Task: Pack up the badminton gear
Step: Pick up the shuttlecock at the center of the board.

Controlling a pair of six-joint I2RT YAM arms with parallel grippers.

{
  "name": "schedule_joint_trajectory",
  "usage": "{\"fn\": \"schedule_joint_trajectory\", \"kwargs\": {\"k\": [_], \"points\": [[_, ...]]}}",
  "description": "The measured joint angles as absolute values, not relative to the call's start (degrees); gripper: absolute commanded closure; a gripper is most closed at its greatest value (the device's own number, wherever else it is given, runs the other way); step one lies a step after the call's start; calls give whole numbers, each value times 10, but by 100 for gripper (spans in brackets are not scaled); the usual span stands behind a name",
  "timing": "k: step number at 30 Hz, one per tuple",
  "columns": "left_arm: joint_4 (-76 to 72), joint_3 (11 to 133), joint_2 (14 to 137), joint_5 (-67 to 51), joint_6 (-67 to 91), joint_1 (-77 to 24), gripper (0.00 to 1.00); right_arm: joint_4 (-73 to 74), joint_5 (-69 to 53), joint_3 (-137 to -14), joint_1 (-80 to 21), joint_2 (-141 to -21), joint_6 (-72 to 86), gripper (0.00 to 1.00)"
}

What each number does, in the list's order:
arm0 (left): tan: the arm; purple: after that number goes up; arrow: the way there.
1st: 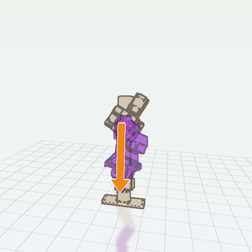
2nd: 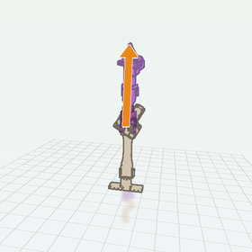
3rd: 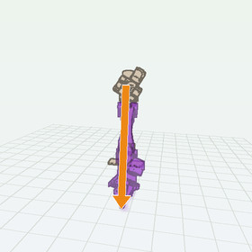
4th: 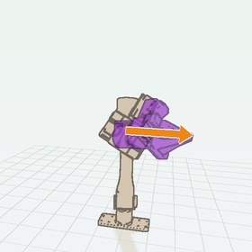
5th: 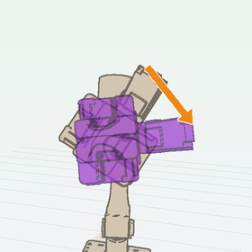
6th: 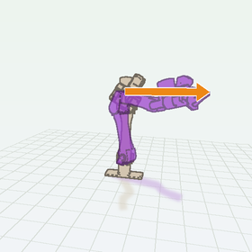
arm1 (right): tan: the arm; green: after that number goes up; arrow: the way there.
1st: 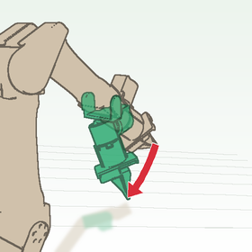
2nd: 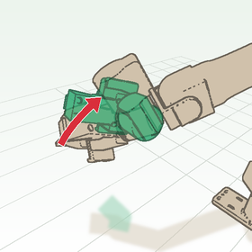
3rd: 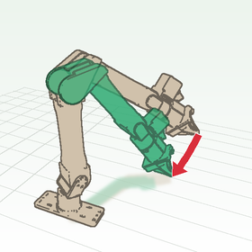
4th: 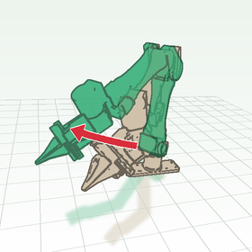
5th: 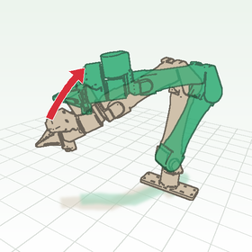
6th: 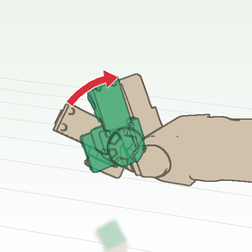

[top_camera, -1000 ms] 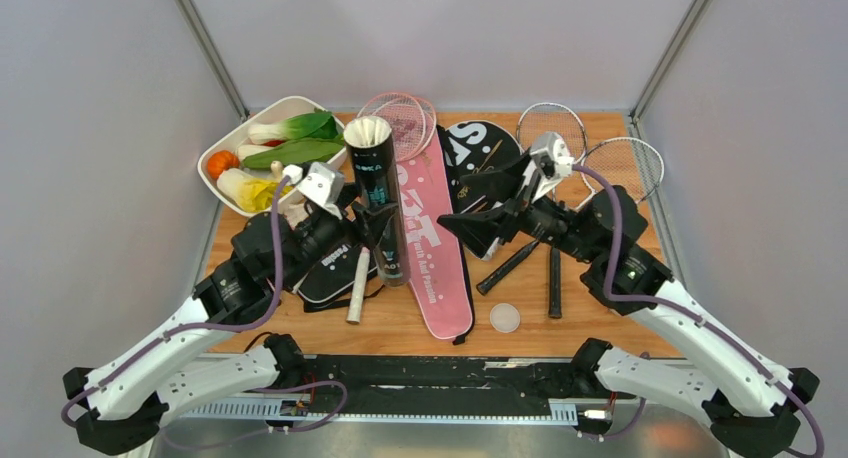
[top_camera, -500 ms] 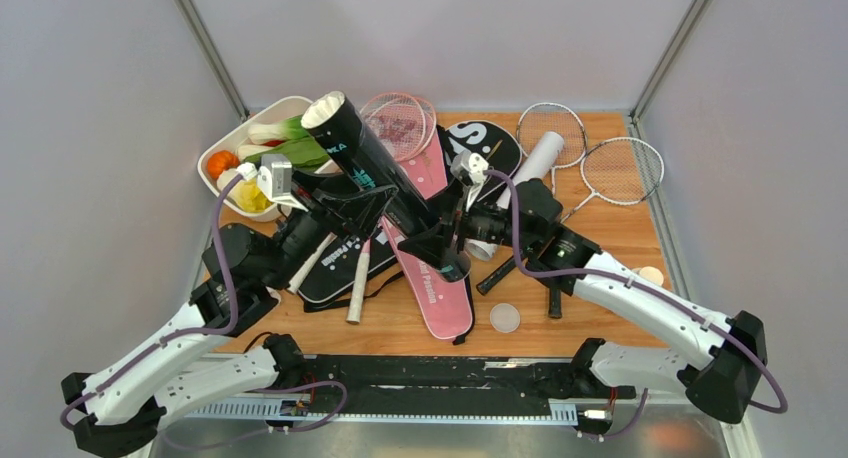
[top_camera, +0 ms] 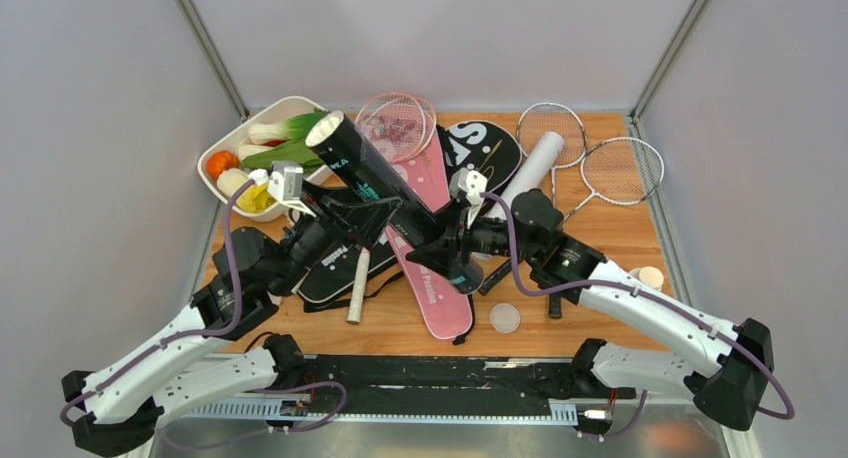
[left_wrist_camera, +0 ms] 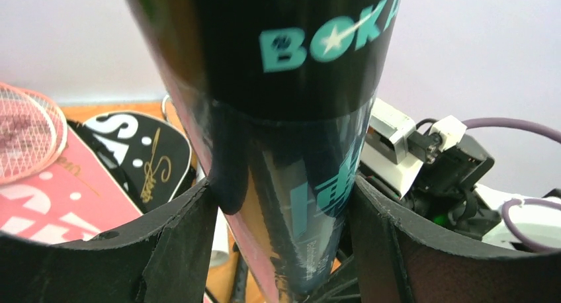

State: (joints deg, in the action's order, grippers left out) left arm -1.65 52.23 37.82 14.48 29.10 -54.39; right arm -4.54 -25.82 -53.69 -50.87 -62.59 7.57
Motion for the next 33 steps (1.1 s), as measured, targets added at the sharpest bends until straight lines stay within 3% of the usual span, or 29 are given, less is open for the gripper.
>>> {"fn": "schedule_joint_trajectory", "kwargs": {"k": [9,18,24,28,33], "points": [[46,549,422,145,255,-552,29,-7,-258,-493,-458,-578,46,73],[144,557,379,106,155,-536,32,-68,-243,-487,-326,-514,121,73],[208,595,393,215,148,-524,34,-75,-268,-487,-325,-487,131,73],[225,614,443,267,156,-425,36,-70,-267,-487,-325,-449,131,73],[216,566,488,214,202,-231,43,-65,-267,-487,-325,-411,132,72]]}}
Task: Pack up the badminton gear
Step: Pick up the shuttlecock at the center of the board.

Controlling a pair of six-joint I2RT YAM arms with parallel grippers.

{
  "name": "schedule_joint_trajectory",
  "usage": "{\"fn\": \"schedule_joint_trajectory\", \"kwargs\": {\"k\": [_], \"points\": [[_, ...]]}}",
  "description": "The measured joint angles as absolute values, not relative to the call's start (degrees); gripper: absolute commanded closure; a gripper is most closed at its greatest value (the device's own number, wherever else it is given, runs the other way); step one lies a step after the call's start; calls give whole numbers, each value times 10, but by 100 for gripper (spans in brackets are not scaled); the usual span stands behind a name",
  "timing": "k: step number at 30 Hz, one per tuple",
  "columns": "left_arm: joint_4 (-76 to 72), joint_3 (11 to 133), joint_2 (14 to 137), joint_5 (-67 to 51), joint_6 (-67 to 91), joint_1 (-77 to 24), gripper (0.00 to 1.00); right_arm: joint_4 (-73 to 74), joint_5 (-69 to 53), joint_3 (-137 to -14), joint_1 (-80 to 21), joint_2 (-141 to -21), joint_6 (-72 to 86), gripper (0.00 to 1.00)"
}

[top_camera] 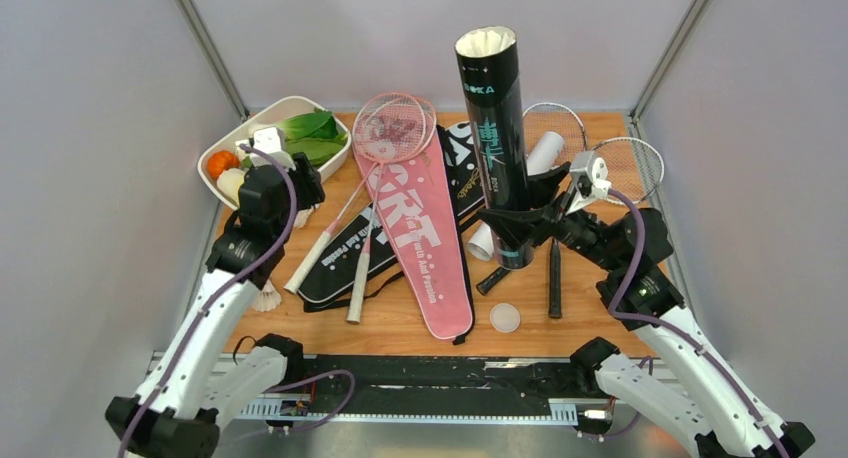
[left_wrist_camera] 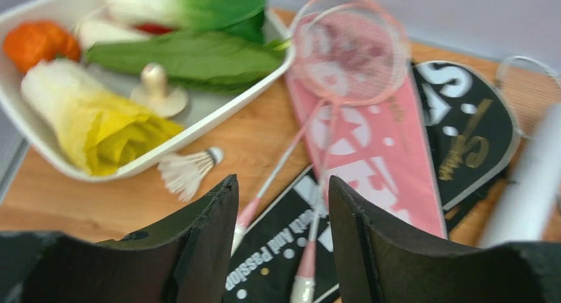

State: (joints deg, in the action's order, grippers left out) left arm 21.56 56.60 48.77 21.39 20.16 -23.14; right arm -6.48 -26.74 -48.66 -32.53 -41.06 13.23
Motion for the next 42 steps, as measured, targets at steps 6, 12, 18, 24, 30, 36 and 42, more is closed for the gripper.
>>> {"fn": "schedule_joint_trajectory", "kwargs": {"k": [6,12,18,24,30,36,42], "points": [[156,465,565,129,269,-65,44,-59,-267,-487,-325,-388,132,72],[53,343,613,110,302,-2,43,-40,-267,-488,-325,-378,131,72],[-65,281,691,98,319,20,45,-16,-265,-494,-325,-366,124,72],[-159,265,741,88,334,33,48,7,-262,-511,-325,-354,112,71],[-192,284,776,75,339,34,53,18,-254,-517,-325,-343,102,71],[-196,318,822,57,345,35,66,45,-244,-533,-325,-334,93,71],[-194,325,845,38,353,35,99,63,-235,-545,-325,-322,84,71]]}}
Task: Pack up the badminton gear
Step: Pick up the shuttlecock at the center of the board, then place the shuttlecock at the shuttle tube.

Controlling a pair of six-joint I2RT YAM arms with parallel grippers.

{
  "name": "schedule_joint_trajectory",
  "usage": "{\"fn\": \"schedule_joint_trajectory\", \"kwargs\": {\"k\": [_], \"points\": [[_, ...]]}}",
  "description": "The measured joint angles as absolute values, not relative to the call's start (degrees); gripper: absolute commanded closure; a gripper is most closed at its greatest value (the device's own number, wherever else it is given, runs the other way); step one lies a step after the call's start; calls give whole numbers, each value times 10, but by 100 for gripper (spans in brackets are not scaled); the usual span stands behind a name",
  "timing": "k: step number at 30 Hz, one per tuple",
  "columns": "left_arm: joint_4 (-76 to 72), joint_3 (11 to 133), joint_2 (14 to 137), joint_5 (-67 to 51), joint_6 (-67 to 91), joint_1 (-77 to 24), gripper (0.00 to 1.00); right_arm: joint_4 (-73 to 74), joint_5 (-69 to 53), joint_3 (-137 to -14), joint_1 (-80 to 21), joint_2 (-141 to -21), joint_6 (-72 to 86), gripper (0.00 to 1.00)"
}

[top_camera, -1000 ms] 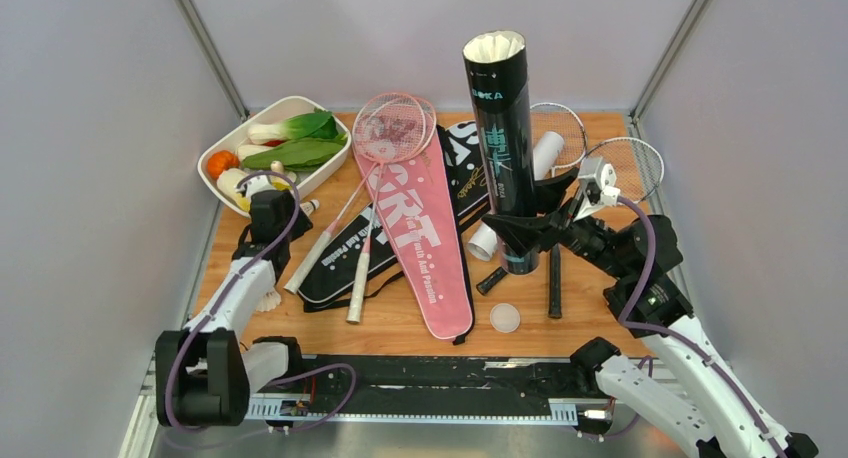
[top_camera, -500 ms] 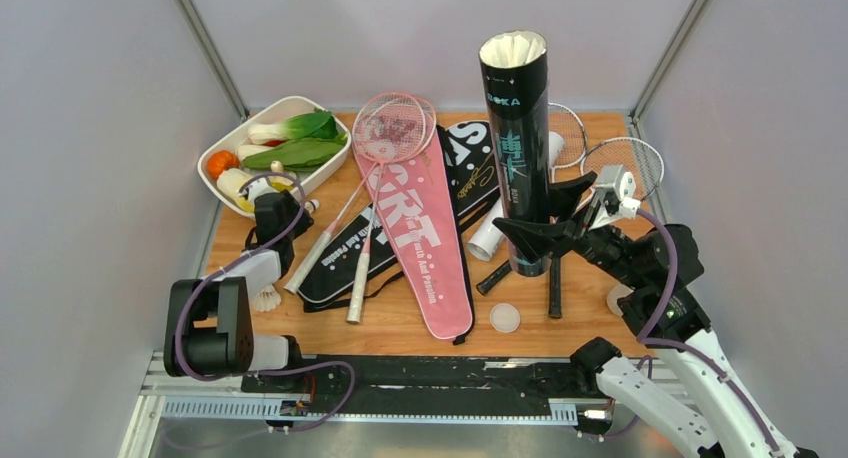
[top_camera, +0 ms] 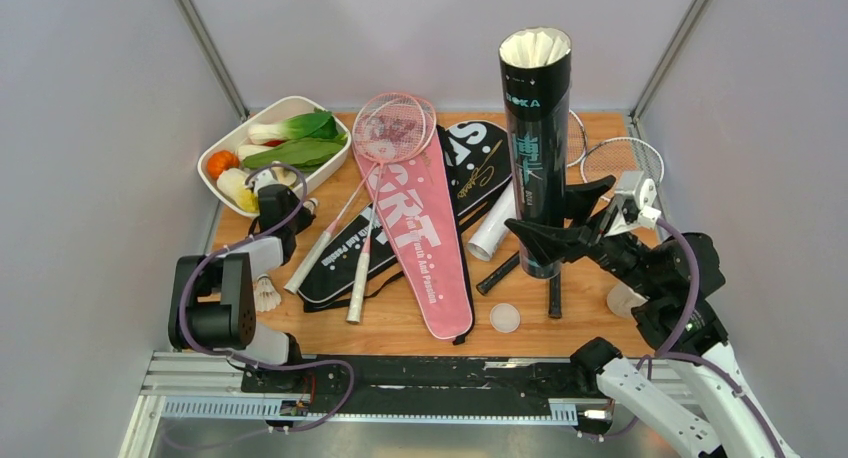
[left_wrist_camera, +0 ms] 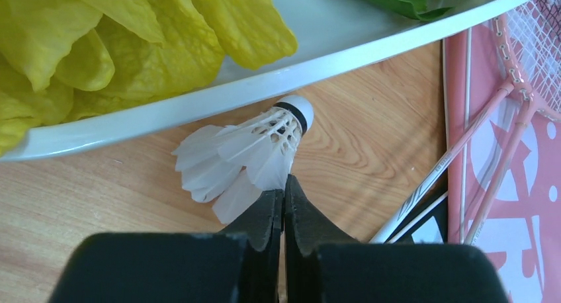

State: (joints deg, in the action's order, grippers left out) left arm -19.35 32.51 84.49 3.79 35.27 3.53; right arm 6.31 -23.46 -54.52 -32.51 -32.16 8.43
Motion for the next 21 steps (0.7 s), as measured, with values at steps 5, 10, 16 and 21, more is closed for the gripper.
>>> {"fn": "schedule_joint_trajectory", "kwargs": {"k": [5,10,16,21], "points": [[-158,330,813,25,356,35,100,67,-228,-541,-325,-321,75,71],[-67,381,706,-24,357,35,100,62,-216,-492,-325,-335,41,70],[43,494,608,-119,350,35,100,49,-213,-414,-325,-390,-80,74],[116,535,548,-231,353,36,100,27,-204,-377,-324,-432,-227,76]]}}
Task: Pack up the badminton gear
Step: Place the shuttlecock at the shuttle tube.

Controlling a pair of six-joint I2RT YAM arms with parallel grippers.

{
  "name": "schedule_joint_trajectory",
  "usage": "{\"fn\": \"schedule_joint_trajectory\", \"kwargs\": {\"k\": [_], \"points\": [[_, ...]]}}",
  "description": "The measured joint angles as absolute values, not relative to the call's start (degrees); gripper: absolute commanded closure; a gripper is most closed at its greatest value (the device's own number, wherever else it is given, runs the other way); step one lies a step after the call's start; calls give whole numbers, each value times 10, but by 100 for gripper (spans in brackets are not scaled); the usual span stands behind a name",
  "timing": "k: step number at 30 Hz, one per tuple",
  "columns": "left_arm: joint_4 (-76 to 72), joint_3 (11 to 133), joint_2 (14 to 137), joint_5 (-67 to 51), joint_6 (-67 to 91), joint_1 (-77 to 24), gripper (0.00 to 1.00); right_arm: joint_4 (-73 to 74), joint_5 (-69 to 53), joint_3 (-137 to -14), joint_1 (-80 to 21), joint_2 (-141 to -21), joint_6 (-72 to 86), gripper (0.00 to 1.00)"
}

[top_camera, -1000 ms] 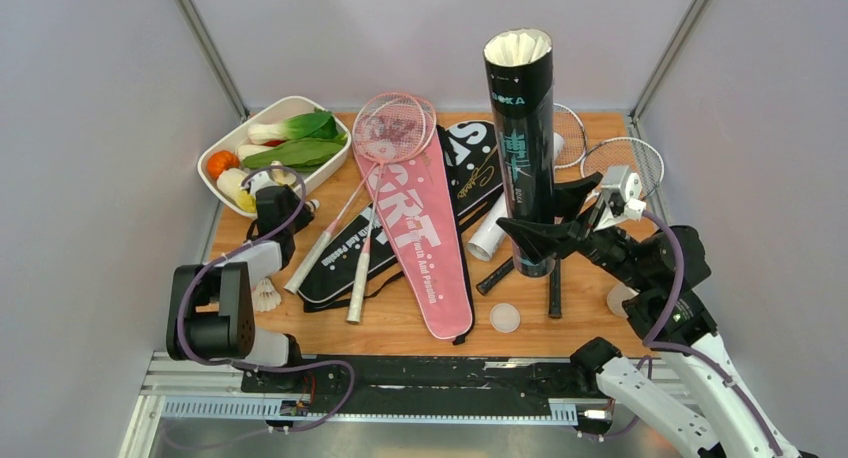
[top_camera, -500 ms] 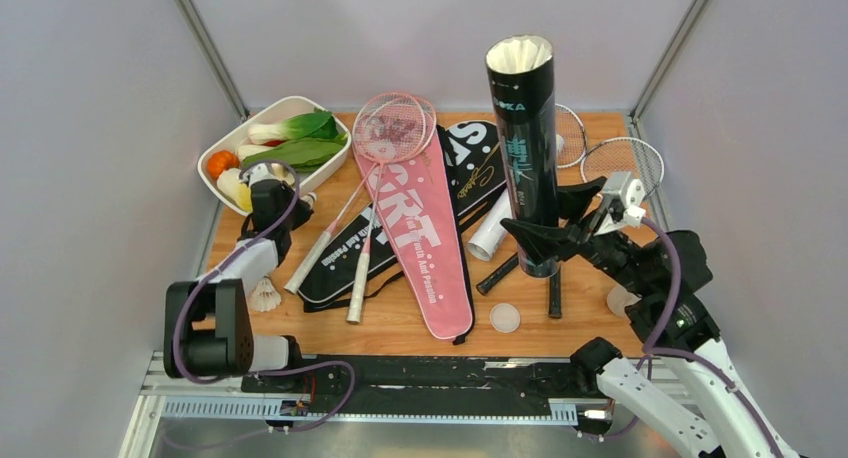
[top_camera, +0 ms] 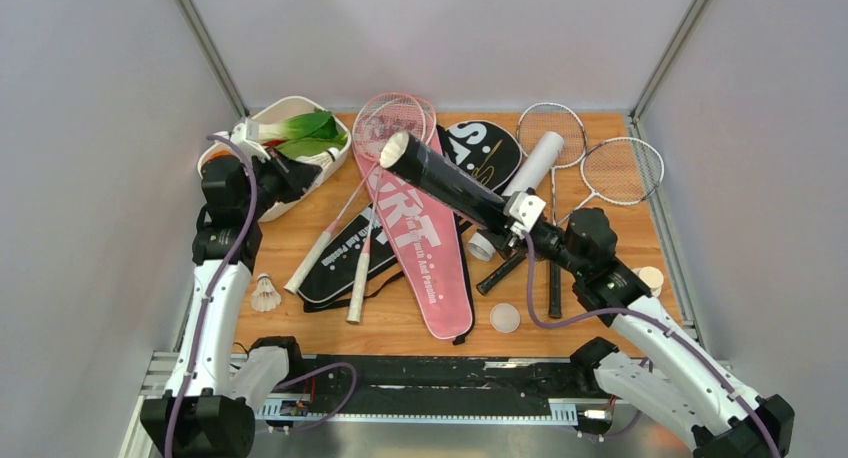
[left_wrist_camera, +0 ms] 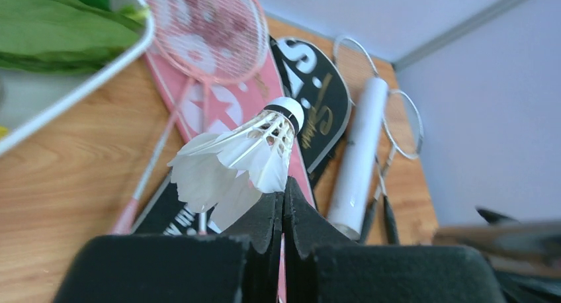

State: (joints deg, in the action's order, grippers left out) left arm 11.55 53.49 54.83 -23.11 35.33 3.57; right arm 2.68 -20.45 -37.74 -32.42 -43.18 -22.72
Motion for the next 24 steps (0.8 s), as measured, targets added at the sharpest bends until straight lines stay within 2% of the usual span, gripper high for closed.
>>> {"fn": "schedule_joint_trajectory", "kwargs": {"k": [8,11,24], "points": [[220,542,492,-365,366,35,100,-42,-190,-355,-324,-499,-415,76],[269,581,484,-404,356,34,100,-62,-180,-335,-324,-506,-459,76],[410,730,475,-424,242,-41,100,-59,-126,-334,-310,-504,-568,76]]}}
